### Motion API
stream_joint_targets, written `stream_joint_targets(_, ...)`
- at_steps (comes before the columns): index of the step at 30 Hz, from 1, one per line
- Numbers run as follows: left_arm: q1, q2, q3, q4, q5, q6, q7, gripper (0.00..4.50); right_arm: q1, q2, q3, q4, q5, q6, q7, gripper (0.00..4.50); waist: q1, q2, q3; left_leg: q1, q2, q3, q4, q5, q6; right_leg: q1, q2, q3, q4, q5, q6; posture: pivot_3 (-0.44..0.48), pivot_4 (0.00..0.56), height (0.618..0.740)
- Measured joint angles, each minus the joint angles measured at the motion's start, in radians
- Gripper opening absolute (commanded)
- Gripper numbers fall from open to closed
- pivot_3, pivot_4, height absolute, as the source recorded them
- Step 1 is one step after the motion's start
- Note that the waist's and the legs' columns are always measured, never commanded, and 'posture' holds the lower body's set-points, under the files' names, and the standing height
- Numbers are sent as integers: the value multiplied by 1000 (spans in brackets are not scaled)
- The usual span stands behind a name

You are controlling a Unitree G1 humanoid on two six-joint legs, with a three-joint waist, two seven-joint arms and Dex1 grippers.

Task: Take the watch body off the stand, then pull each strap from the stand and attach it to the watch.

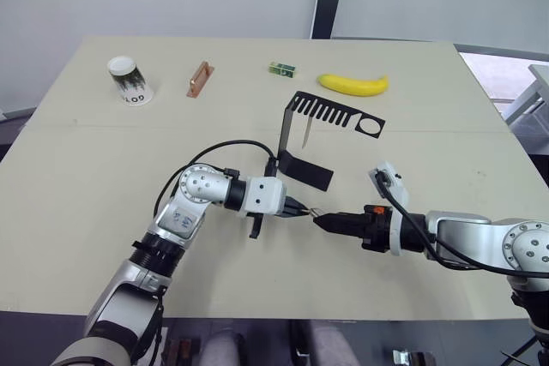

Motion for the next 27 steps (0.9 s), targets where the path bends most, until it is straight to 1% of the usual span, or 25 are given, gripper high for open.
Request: stream_joint_targets(27, -6, -10, -1, 8, 13, 1, 0, 0, 0, 0, 0, 0, -9, -1, 0, 1518, 0, 0, 0, 0, 0, 0, 0, 0, 0, 0, 0, 0, -1, 0, 0, 0, 150, 740)
